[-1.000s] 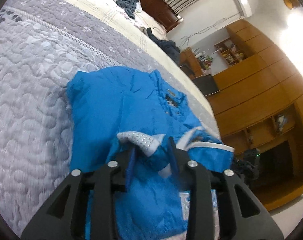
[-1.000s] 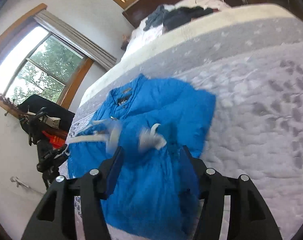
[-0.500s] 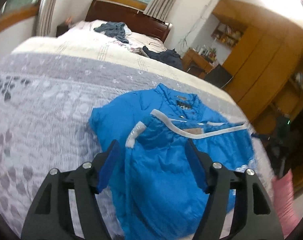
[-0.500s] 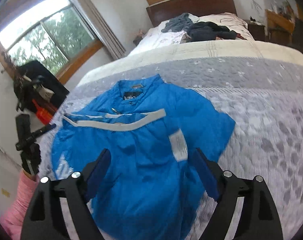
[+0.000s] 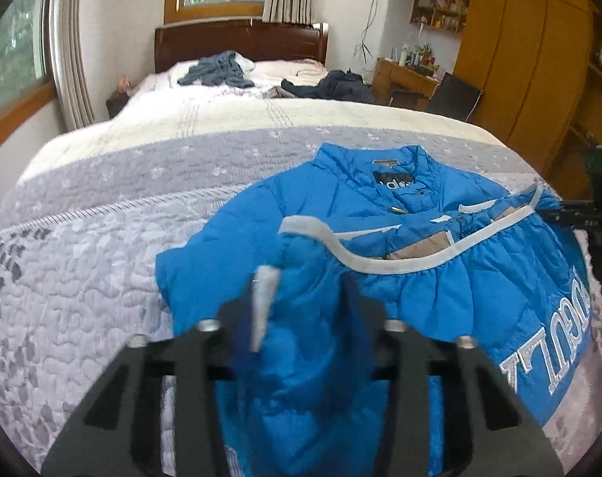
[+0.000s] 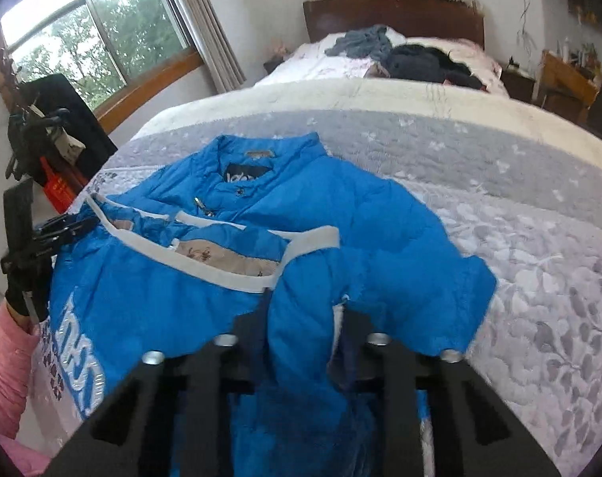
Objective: Fold large clothes
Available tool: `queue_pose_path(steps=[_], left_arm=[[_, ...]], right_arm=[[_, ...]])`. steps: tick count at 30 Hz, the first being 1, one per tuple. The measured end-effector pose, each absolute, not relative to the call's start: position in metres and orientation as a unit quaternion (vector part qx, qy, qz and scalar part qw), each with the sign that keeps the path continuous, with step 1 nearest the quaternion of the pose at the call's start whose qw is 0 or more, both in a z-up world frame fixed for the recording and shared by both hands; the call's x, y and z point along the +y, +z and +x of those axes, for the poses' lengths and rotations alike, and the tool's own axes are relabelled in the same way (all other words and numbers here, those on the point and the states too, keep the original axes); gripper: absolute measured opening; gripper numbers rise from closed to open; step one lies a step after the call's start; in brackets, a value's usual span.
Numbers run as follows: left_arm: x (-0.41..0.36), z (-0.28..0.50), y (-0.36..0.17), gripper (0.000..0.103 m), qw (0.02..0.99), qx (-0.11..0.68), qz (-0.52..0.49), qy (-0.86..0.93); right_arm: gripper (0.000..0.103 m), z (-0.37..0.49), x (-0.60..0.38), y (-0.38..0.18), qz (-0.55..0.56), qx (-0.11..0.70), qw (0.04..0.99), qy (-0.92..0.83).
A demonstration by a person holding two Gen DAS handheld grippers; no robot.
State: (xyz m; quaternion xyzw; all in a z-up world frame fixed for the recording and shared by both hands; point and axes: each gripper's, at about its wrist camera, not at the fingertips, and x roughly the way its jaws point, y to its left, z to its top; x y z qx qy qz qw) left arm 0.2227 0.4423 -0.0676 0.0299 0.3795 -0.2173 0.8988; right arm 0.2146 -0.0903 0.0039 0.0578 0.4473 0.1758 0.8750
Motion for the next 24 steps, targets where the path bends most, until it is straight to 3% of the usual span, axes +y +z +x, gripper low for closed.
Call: queue_pose_path(steps=[3,11,24], left_arm=[[0.447,0.202,-0.057,0.020,0.905,0.358,0.020,-0.229],[0.449,0.137,-0.024,0.016,0.930,0.286,0.037,-0.229],[0.427,0.212,0.057,0.015,0.954,0.228,-0.018,-0.193]], right_arm=[[0.016,0.194,-0.099,0.018,0.075,0.425,0.883,0.184],[0.014,0.139,-0.096,0.049,0.073,0.390,0.896,0.200],[0.014,0.190,-0.110,0.138,0.109,0.343,0.921,0.152]])
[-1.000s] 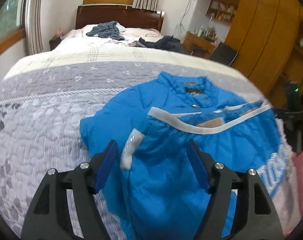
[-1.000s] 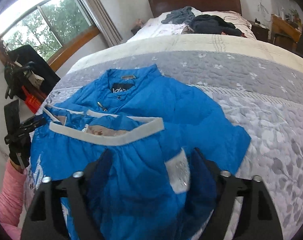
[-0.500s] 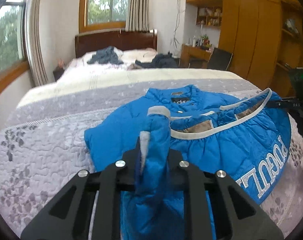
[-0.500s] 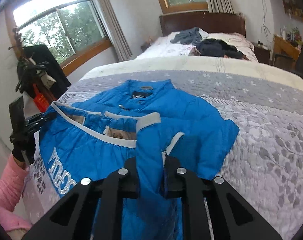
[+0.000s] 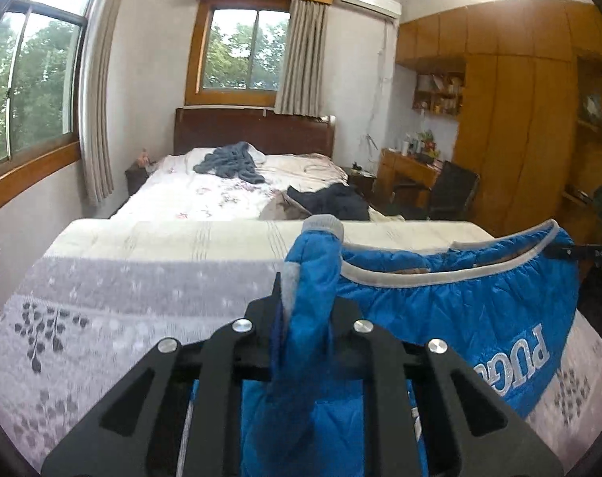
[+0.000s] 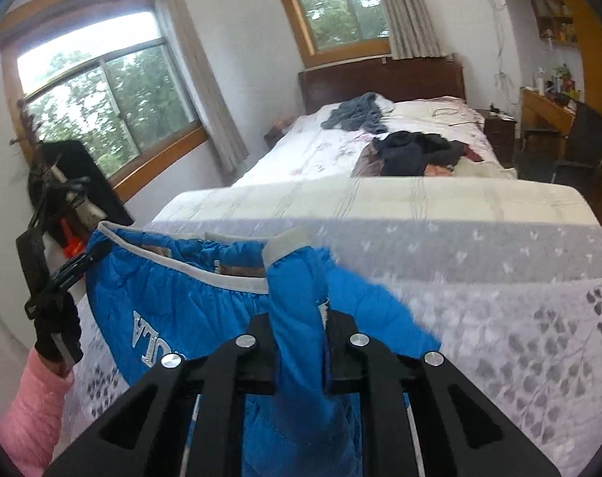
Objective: Fold large clothes
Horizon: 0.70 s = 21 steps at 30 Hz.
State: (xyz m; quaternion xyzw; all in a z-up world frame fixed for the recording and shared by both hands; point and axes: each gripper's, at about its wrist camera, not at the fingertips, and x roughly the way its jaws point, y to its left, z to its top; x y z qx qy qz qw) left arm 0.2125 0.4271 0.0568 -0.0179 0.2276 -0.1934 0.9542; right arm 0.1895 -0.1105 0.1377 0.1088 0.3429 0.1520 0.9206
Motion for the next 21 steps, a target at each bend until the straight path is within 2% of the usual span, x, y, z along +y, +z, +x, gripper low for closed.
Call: queue_pose_path(steps=[6,13,19,21], left_arm=[[0.407,0.274,0.039,0.016,0.950,0.261,-0.013,-0.172],[0.399,0.336,-0.024,0.017,0.926,0.345,-0.015,-0.149],[0.400,0.367,-0.072,0.024,0.901,0.414,-0.013,-0.132],[0.403,0.374,-0.080,0.030,0.894,0.428,-0.016,-0.131]], right_arm=[[0.014,0.257,-0.119,0.116,0.139,0.377,0.907,0.125],[0.014,0.307,-0.121,0.059,0.155,0.427,0.885,0.099],[0.015,0.331,-0.124,0.006,0.159,0.471,0.865,0.068],[0.015,0.335,-0.127,-0.009,0.166,0.483,0.857,0.063]])
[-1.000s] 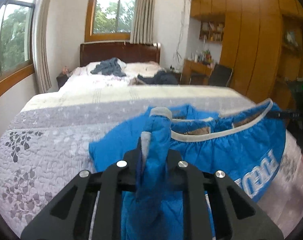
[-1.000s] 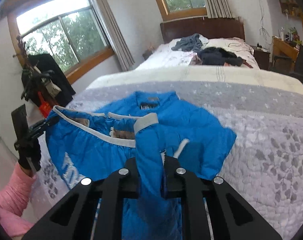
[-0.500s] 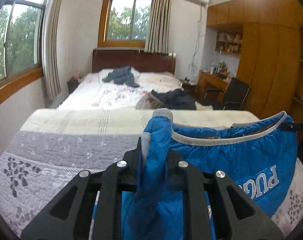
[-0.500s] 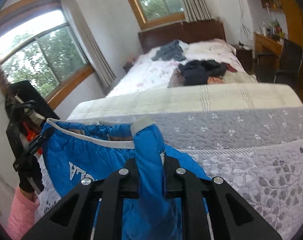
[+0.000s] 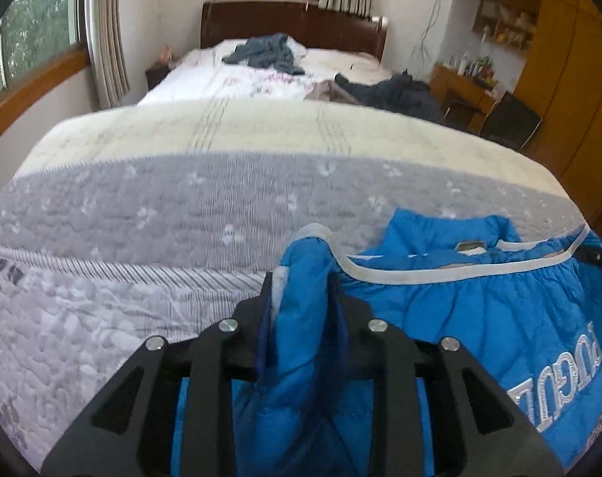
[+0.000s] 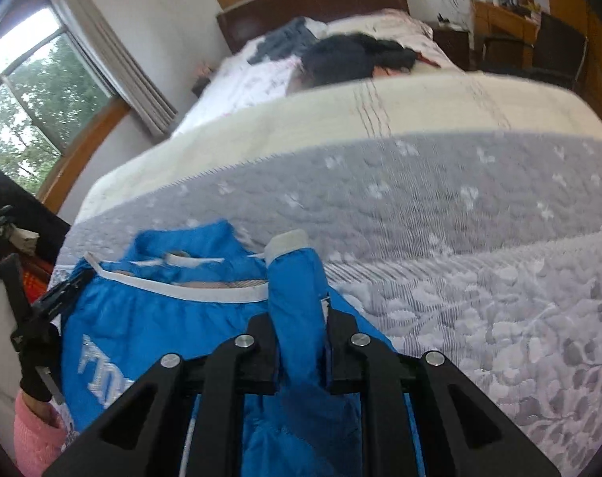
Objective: Fold large clothes
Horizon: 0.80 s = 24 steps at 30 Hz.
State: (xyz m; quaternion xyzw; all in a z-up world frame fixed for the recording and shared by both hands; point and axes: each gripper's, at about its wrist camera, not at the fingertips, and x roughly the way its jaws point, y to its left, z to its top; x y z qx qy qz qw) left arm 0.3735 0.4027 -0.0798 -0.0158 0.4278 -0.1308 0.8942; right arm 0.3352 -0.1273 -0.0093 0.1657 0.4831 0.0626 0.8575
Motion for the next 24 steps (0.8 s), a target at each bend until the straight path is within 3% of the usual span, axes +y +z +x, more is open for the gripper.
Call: queue_pose_path(steps=[6,11,18,24], left_arm=[[0.411,0.384,-0.090,0.044,0.881,0.456,-0.032,-0.125],[0.433,0.366,-0.070,0.044,0.885,0.439,-0.083,-0.130],[0.463,0.296,-0.037,0.049,0.905,0.389,-0.095,-0.145],[0.469,0.229,-0.042,0.053,0.905,0.385,-0.072,-0.163]], right_arm=[[0.021,0.339,-0.135,-0.033,0.187,0.493,0.847,0.058],[0.035,0.319,-0.143,-0.012,0.193,0.475,0.856,0.064],[0.041,0.258,-0.155,0.009,0.186,0.464,0.860,0.100],[0.047,0.197,-0.154,0.004,0.182,0.472,0.854,0.124]])
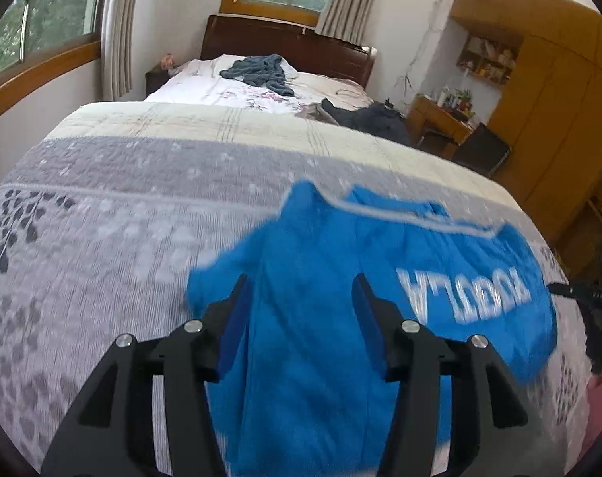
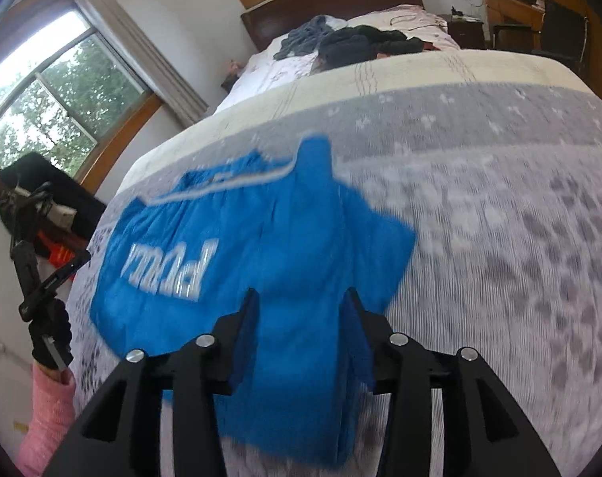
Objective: Fold large clothes
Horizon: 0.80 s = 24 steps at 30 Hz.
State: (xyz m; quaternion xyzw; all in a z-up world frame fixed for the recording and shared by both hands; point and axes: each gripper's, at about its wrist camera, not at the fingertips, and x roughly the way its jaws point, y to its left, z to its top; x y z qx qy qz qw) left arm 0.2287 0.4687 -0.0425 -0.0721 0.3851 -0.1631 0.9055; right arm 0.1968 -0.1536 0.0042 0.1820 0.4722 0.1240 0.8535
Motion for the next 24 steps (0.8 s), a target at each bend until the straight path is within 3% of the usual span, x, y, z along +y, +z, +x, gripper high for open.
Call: queue_pose_path(steps=[6,9,11,14,19,24], left_arm=[[0.475,0.194,-0.064,0.053,0.904,0.394,-0.055,-0.155],[0.477,0.191,-0.075,0.052,0.901,0.402,-0.058,-0.154],[0.477,0.191,-0.079,0.052,0.899,0.407,-0.060,-0.151],[0.477,0.192,-0.079,0.052,0.899,0.406,-0.058,-0.150],[0.480,0.195,-0.082,0.052,0.901,0.408,-0.051,-0.141],[0.483,0.199,-0.091,0.054,0.901,0.411,-0.044,-0.132]], right_arm=[[0.051,0.165,-0.147,-0.011,0.185,0.485,0.845,0.131],[0.038,0.163,-0.143,-0.015,0.182,0.491,0.843,0.123],[0.021,0.164,-0.143,-0.013,0.180,0.490,0.845,0.118],[0.011,0.161,-0.144,-0.003,0.183,0.481,0.849,0.123],[0.007,0.150,-0.146,0.006,0.183,0.477,0.850,0.126],[0.007,0.152,-0.153,-0.021,0.184,0.506,0.835,0.111]])
